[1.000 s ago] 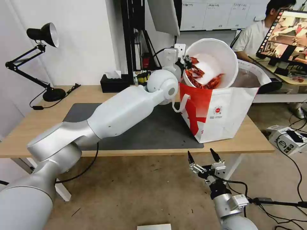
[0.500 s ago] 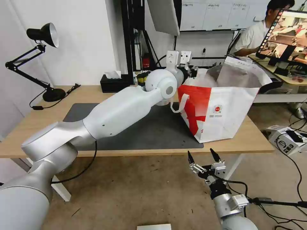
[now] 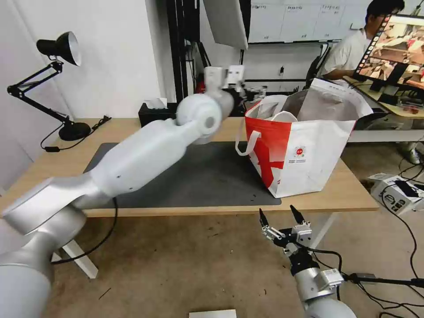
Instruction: Pick up the trash from the table and place it into the takeout bag.
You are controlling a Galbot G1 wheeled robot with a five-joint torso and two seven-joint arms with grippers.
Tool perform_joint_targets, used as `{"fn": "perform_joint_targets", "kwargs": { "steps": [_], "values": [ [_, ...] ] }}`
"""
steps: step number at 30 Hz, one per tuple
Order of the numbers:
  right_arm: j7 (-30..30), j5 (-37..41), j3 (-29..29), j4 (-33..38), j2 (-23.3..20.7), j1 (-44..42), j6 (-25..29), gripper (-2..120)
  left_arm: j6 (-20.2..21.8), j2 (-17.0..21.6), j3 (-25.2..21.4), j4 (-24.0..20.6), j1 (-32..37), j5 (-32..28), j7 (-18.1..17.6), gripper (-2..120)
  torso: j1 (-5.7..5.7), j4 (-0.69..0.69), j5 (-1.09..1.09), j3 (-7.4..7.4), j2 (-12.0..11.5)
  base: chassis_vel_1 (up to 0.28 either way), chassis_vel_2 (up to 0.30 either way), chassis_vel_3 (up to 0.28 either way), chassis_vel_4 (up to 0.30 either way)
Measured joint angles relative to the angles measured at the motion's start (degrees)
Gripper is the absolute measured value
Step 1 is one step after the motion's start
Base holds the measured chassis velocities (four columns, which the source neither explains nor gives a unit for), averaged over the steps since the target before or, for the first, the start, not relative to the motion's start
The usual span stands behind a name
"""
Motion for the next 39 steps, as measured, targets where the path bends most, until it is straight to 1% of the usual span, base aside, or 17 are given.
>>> {"fn": "perform_joint_targets", "kwargs": {
  "steps": [2, 3, 5, 6, 8, 9, 12, 13, 15, 16, 17, 22, 26, 27, 32, 37, 39],
  "values": [
    [0.03, 0.0, 0.0, 0.0, 0.0, 0.0, 0.0, 100, -1.63, 4.63, -3.2, -3.19, 5.44, 2.91, 1.91, 99, -0.01, 0.01, -0.02, 0.01, -0.01, 0.0, 0.0, 0.0, 0.0],
    [0.03, 0.0, 0.0, 0.0, 0.0, 0.0, 0.0, 100, -1.63, 4.63, -3.2, -3.19, 5.44, 2.91, 1.91, 99, -0.01, 0.01, -0.02, 0.01, -0.01, 0.0, 0.0, 0.0, 0.0],
    [0.02, 0.0, 0.0, -0.01, 0.0, 0.0, 0.0, 100, -3.51, 9.56, -8.42, -6.94, 12.46, 7.17, 4.61, 100, 0.0, 0.04, -0.02, 0.0, 0.0, 0.0, 0.0, 0.0, 0.0],
    [0.02, 0.0, 0.0, -0.01, 0.0, 0.0, 0.0, 100, -3.51, 9.56, -8.42, -6.94, 12.46, 7.17, 4.61, 100, 0.0, 0.04, -0.02, 0.0, 0.0, 0.0, 0.0, 0.0, 0.0],
    [0.02, 0.0, 0.01, 0.0, 0.0, 0.0, 0.0, 100, -5.4, 13.9, -15.66, -10.62, 20.8, 11.89, 8.34, 100, 0.0, 0.01, 0.0, 0.0, 0.0, 0.0, 0.0, 0.0, 0.0],
    [0.02, 0.0, 0.01, 0.0, 0.0, 0.0, 0.0, 100, -5.4, 13.9, -15.66, -10.62, 20.8, 11.89, 8.34, 100, 0.0, 0.01, 0.0, 0.0, 0.0, 0.0, 0.0, 0.0, 0.0],
    [0.02, 0.0, 0.01, -0.01, 0.0, 0.0, 0.0, 100, -7.5, 18.12, -27.78, -15.26, 34.45, 16.81, 12.56, 100, -0.01, 0.02, -0.02, 0.0, -0.01, 0.0, 0.0, 0.0, 0.0],
    [0.02, 0.0, 0.01, -0.01, 0.0, 0.0, 0.0, 100, -7.5, 18.12, -27.78, -15.26, 34.45, 16.81, 12.56, 100, -0.01, 0.02, -0.02, 0.0, -0.01, 0.0, 0.0, 0.0, 0.0],
    [0.02, 0.0, 0.0, 0.0, -0.01, 0.01, 0.0, 100, -10.1, 20.21, -34.23, -17.67, 43.07, 19.54, 13.95, 100, -0.01, 0.02, 0.0, -0.01, -0.01, 0.0, 0.0, 0.0, 0.0],
    [0.02, 0.0, 0.0, 0.0, -0.01, 0.01, 0.0, 100, -10.1, 20.21, -34.23, -17.67, 43.07, 19.54, 13.95, 100, -0.01, 0.02, 0.0, -0.01, -0.01, 0.0, 0.0, 0.0, 0.0],
    [0.02, 0.0, 0.01, -0.01, -0.01, 0.01, 0.0, 100, -11.48, 20.51, -37.82, -18.71, 47.77, 21.48, 14.54, 100, -0.01, 0.0, 0.01, -0.01, 0.0, 0.0, 0.0, 0.0, 0.0],
    [0.02, 0.0, 0.0, -0.01, 0.0, 0.0, 0.0, 100, -15.3, 18.15, -48.71, -21.1, 62.21, 27.44, 16.96, 100, -0.02, 0.04, 0.02, -0.01, 0.0, 0.0, 0.0, 0.0, 0.0],
    [0.02, 0.0, 0.0, -0.01, 0.0, 0.0, 0.0, 100, -17.49, 16.27, -50.07, -20.58, 65.41, 30.3, 18.48, 100, -0.01, 0.0, 0.01, -0.01, 0.0, 0.0, 0.0, 0.0, 0.0],
    [0.01, 0.0, 0.0, 0.0, 0.0, 0.0, 0.0, 100, -18.57, 14.63, -52.19, -20.54, 68.21, 32.0, 19.22, 100, 0.0, -0.05, 0.01, 0.0, 0.0, 0.0, 0.0, 0.0, 0.0],
    [0.02, 0.0, 0.0, -0.01, 0.0, 0.01, 0.0, 100, -22.55, 8.36, -60.28, -20.43, 81.52, 36.96, 20.75, 100, -0.02, 0.02, 0.02, -0.01, 0.0, 0.0, 0.0, 0.0, 0.0],
    [0.02, 0.0, 0.0, 0.0, 0.0, 0.0, 0.0, 100, -24.71, 5.96, -62.95, -19.83, 85.6, 37.69, 21.59, 100, -0.01, 0.01, 0.0, 0.0, 0.0, 0.0, 0.0, 0.0, 0.0],
    [0.02, 0.0, 0.0, 0.0, 0.0, 0.0, 0.0, 100, -26.67, 3.69, -65.86, -19.34, 89.63, 37.76, 22.84, 100, -0.01, 0.01, 0.03, 0.0, 0.0, 0.0, 0.0, 0.0, 0.0]
  ]
}}
